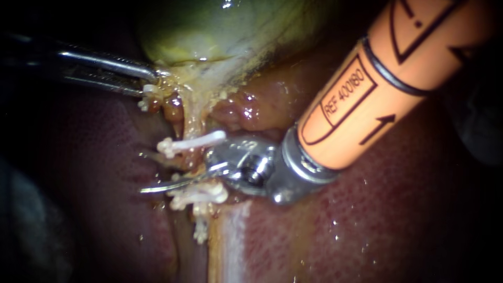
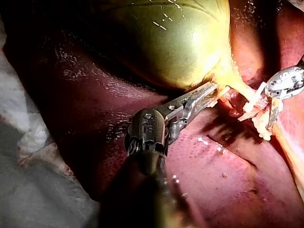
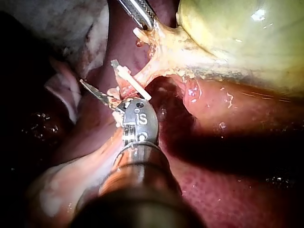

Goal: Go to the cutting position right tube

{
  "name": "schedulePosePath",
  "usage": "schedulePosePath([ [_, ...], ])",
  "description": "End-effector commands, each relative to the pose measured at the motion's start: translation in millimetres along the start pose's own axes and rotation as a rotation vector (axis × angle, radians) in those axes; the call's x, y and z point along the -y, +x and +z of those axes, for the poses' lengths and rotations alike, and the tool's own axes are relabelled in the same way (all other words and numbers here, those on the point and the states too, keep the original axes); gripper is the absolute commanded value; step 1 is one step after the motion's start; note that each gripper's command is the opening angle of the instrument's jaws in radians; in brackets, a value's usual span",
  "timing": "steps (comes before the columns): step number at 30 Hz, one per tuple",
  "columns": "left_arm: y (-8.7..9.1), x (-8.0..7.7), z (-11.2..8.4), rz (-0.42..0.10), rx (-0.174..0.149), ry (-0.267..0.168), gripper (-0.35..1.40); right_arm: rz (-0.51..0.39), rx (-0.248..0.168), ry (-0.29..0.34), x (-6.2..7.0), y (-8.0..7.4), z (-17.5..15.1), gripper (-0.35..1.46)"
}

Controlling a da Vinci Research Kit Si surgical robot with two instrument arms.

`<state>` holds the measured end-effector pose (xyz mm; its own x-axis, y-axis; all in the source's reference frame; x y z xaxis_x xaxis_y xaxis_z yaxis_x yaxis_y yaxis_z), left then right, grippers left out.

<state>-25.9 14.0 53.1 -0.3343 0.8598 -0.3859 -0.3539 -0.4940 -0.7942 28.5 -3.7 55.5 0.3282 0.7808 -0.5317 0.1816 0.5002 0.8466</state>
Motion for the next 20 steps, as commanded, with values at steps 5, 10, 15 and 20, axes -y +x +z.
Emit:
schedulePosePath([
  [5, 0.0, 0.0, 0.0, 0.001, 0.000, -0.001, -0.35, 0.005, -0.022, 0.020, 1.8, 1.2, -0.1, 1.37],
  [10, 0.0, 0.0, 0.0, 0.001, 0.000, -0.001, -0.35, 0.013, -0.042, 0.029, 2.5, 1.9, -0.2, 1.37],
  [15, 0.0, 0.0, 0.0, 0.001, 0.000, -0.001, -0.35, 0.019, -0.042, 0.029, 2.4, 1.9, -0.3, 1.37],
  [20, 0.0, 0.0, 0.0, 0.001, 0.000, -0.001, -0.35, 0.025, -0.042, 0.030, 2.4, 1.9, -0.3, 1.37],
])
